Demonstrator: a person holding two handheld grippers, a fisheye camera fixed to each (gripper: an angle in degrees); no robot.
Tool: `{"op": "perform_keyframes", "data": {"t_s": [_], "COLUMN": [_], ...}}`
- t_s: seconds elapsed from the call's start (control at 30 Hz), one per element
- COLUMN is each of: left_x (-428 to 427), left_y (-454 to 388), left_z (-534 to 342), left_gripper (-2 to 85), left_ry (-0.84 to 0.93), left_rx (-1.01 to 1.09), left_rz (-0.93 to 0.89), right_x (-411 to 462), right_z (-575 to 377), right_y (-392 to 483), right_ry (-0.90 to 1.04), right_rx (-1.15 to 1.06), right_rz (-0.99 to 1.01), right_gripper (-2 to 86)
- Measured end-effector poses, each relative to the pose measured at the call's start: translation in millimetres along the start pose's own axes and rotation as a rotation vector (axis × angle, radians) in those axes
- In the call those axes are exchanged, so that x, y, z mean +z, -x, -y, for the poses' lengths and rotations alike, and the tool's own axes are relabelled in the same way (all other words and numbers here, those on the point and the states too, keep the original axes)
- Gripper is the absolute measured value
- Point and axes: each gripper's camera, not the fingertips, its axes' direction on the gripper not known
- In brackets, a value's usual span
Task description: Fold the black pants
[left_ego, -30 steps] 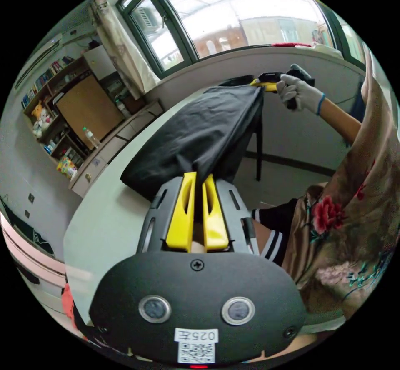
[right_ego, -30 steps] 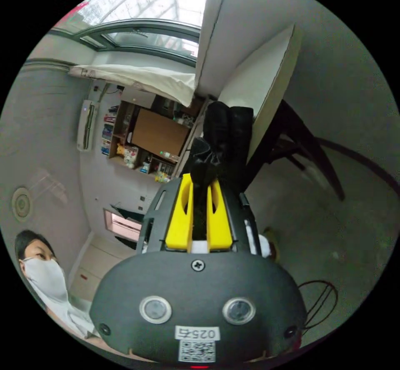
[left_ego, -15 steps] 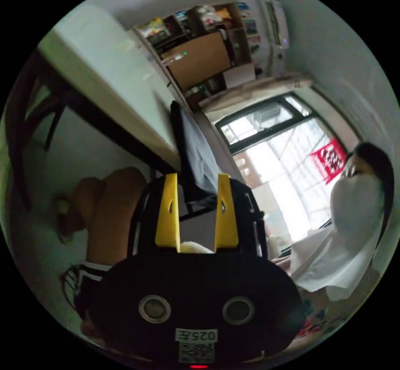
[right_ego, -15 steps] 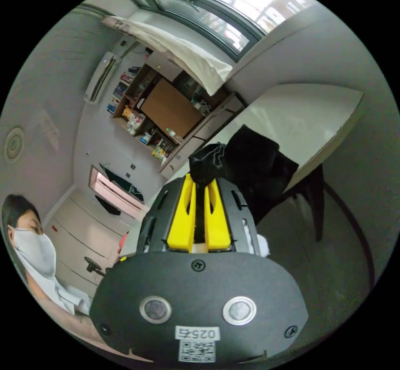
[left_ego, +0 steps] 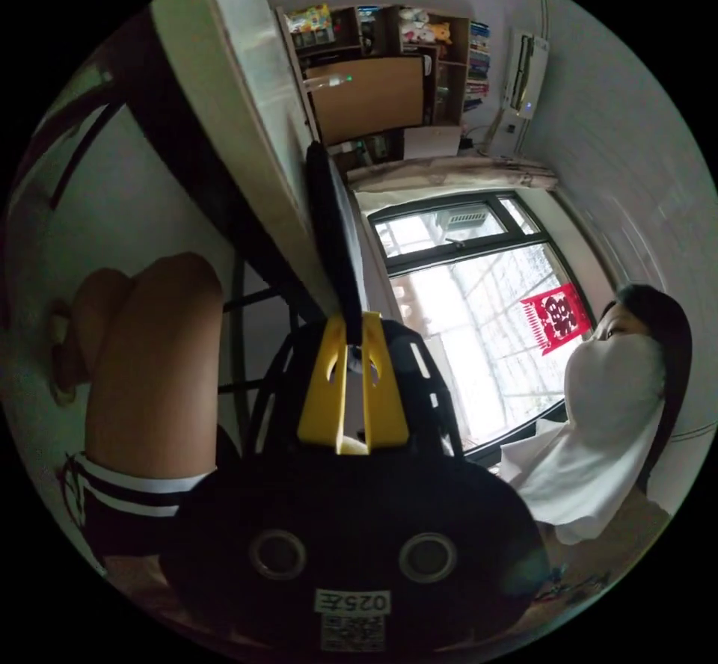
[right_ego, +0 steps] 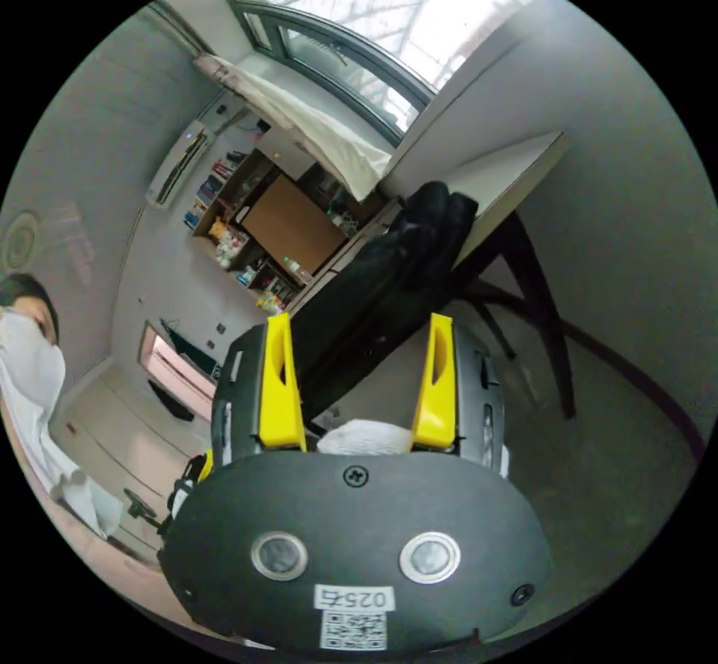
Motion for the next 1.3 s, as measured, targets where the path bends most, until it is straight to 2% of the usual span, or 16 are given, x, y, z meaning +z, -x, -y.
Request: {"op": "perform_keyframes", "data": {"t_s": [0.07, 0.2, 0.27, 0.33, 0.37, 0.53, 0.6, 0.73, 0.83, 0.9, 0.97, 1.03, 1.17, 1.3], "left_x": [-7, -24, -46, -62, -69, -81, -88, -128, -162, -175, -184, -183, -164, -148], "left_y": [-6, -11, -12, -16, -21, -26, -17, 2, 5, -5, -27, -47, -91, -118], "left_z": [12, 29, 44, 56, 62, 83, 90, 95, 88, 82, 75, 72, 64, 55], "left_gripper": [-1.2, -1.3, -1.3, -1.3, -1.3, -1.3, -1.3, -1.3, -1.3, -1.3, -1.3, -1.3, -1.3, -1.3], "left_ry": [0.029, 0.04, 0.001, -0.016, -0.009, 0.002, -0.02, -0.163, -0.259, -0.284, -0.288, -0.288, -0.281, -0.247], "left_rx": [0.029, 0.068, 0.071, 0.092, 0.118, 0.132, 0.084, 0.009, -0.008, 0.04, 0.107, 0.149, 0.223, 0.28], "left_rz": [0.012, -0.004, -0.008, 0.04, 0.071, 0.109, 0.105, 0.093, 0.099, 0.129, 0.173, 0.204, 0.28, 0.292], "right_x": [18, 44, 42, 36, 34, 55, 84, 167, 189, 169, 126, 106, 76, 83], "right_z": [1, 14, 23, 29, 33, 58, 73, 78, 56, 38, -3, -42, -137, -215], "right_y": [-22, -30, -16, -4, 11, 91, 111, 161, 182, 201, 248, 289, 379, 465], "right_ry": [-0.028, -0.011, -0.013, 0.087, 0.134, 0.201, 0.264, 0.476, 0.576, 0.527, 0.379, 0.326, 0.187, 0.19], "right_rx": [0.204, 0.311, 0.298, 0.333, 0.294, -0.02, -0.069, -0.194, -0.182, -0.251, -0.421, -0.544, -0.821, -1.16], "right_rz": [0.147, 0.186, 0.156, 0.071, 0.088, -0.024, -0.018, 0.015, 0.066, 0.113, 0.09, 0.086, 0.145, 0.234], "right_gripper": [26.8, 26.4, 21.3, 13.7, 8.7, 7.5, 7.4, 7.9, 10.0, 12.5, 17.7, 20.0, 18.7, 20.6]}}
